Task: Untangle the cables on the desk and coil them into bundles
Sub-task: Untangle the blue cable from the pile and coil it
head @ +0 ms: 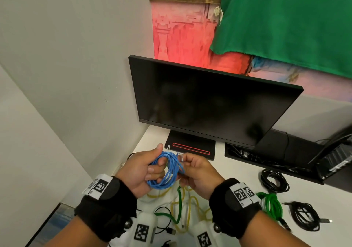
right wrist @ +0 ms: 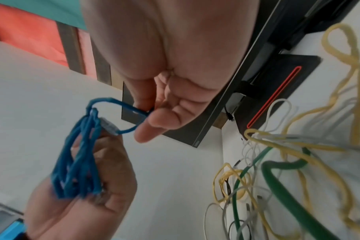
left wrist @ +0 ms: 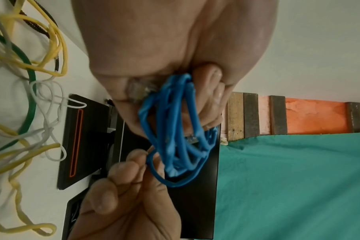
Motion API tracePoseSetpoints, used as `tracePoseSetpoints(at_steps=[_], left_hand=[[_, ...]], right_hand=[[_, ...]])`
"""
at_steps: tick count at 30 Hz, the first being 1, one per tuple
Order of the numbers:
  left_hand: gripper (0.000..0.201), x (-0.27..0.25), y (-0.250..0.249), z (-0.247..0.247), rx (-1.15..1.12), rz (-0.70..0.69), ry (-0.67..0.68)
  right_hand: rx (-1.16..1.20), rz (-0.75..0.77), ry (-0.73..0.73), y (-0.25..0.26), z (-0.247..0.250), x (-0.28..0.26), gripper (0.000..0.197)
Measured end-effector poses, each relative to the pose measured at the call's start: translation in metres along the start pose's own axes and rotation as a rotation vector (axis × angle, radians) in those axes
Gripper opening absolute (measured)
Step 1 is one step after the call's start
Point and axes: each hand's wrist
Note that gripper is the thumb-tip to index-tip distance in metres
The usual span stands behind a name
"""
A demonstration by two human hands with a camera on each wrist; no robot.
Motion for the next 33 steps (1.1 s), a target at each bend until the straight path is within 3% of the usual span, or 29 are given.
tracePoseSetpoints(at_steps=[2,6,12,17,20,23,27,31,33], left_hand=[[0.045,0.0,0.0,0.0,-0.01,-0.01,0.009],[0.044,0.0,-0.002,0.007,-0.079,-0.043,-0.024],[0.043,0.009,0.0,0.001,0.016,-0.194,-0.184],[0.044,0.015,-0.015,0.015,-0.035,-0.348,-0.328],[0.043,0.017,-0.014,0.02,-0.008,-0.385,-0.362],[0.035,0.019,-0.003,0.015,0.054,-0.406,-0.301],[0.02,0.018,0.002,0.01,0.421,-0.348,-0.269],[0.018,0.008,0.004,0.015,0.646,-0.187,-0.191],[0.029,0.002,0.006,0.011,0.7,-0.159,-0.095]], right_hand=[[-0.024,0.003,-0.044,-0.003,0.0,0.002,0.011],[-0.46,0.036,-0.147,-0.001,0.006,0.0,0.027],[-0.598,-0.02,0.048,0.002,-0.017,-0.005,0.025],[-1.215,-0.146,0.178,-0.004,-0.011,-0.013,0.026],[-1.397,-0.183,0.286,-0.004,-0.017,-0.022,0.027],[-1.541,-0.216,0.42,0.001,-0.039,-0.027,0.032],[-1.554,-0.003,0.55,0.024,-0.067,-0.042,0.022],[-1.445,0.175,0.42,0.063,-0.065,-0.049,0.019],[-1.344,0.272,0.317,0.077,-0.054,-0.041,0.023]])
Point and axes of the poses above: each hand's wrist, its own x-axis towards the middle knuckle, its own z-axis out of the back of the hand, y = z × x, and after that the axes turned 2 degrees about x, right-handed
